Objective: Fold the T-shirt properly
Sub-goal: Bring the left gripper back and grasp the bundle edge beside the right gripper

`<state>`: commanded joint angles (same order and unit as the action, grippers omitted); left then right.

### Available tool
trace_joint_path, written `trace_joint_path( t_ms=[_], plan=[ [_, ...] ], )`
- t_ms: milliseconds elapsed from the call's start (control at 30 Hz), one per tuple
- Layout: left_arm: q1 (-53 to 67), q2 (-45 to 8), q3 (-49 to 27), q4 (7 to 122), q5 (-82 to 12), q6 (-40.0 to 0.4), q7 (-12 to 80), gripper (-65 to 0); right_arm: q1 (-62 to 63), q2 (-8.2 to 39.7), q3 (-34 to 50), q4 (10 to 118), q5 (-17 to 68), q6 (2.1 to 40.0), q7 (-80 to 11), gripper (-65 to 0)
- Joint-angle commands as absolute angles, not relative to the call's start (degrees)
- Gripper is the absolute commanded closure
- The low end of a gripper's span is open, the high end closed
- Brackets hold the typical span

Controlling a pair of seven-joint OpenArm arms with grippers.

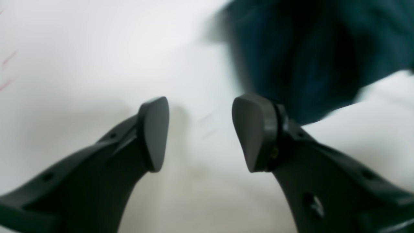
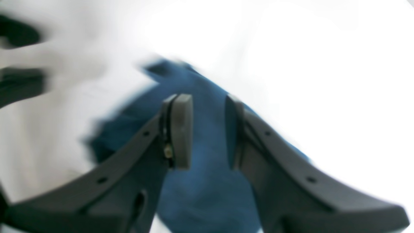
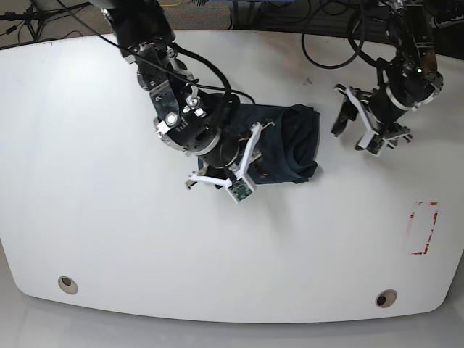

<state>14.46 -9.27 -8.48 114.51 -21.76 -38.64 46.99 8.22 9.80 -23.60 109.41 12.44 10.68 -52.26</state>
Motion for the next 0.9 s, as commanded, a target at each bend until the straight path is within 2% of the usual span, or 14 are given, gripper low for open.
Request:
trace_joint_path(
  t_ms=[167, 300, 367, 467, 500, 600, 833, 900],
  plan=[
    [13.32, -8.22, -0.04, 114.24, -21.67, -38.64, 46.99, -25.4, 8.04, 10.86, -20.62, 106.59, 11.65, 15.52, -51.65, -16.8],
    [12.18, -8.13, 6.11, 113.8, -21.58, -38.2, 46.99, -25.1, 7.96, 11.03, -18.07, 102.37, 11.65, 18.07, -47.08, -16.8],
    [11.74, -8.13, 8.22, 113.19, -21.58, -36.7, 46.99, -25.1, 7.96, 11.47, -17.36, 100.09, 11.65, 18.95, -44.88, -16.8],
    [10.77, -8.13, 11.3, 111.25, -21.58, -32.31, 46.99, -25.1, 8.4, 12.09, -17.01, 95.08, 11.65, 20.7, -40.92, -16.8],
    [10.33, -8.22, 11.82, 110.02, -21.58, -30.2, 46.99, -25.1, 8.92, 12.18, -17.01, 92.79, 11.65, 21.05, -38.99, -16.8],
    [9.45, -8.22, 12.09, 106.68, -21.67, -27.91, 46.99, -25.1, 9.27, 12.35, -17.01, 88.22, 11.65, 21.32, -34.86, -16.8],
    [6.2, -8.92, 11.82, 98.77, -21.67, -27.65, 46.99, -25.1, 8.48, 13.67, -17.01, 81.1, 11.65, 21.32, -28.26, -16.6],
    [5.32, -10.68, 11.3, 97.01, -21.76, -27.65, 46.99, -25.1, 6.9, 14.11, -16.92, 80.4, 11.65, 21.32, -27.12, -16.6]
  ],
)
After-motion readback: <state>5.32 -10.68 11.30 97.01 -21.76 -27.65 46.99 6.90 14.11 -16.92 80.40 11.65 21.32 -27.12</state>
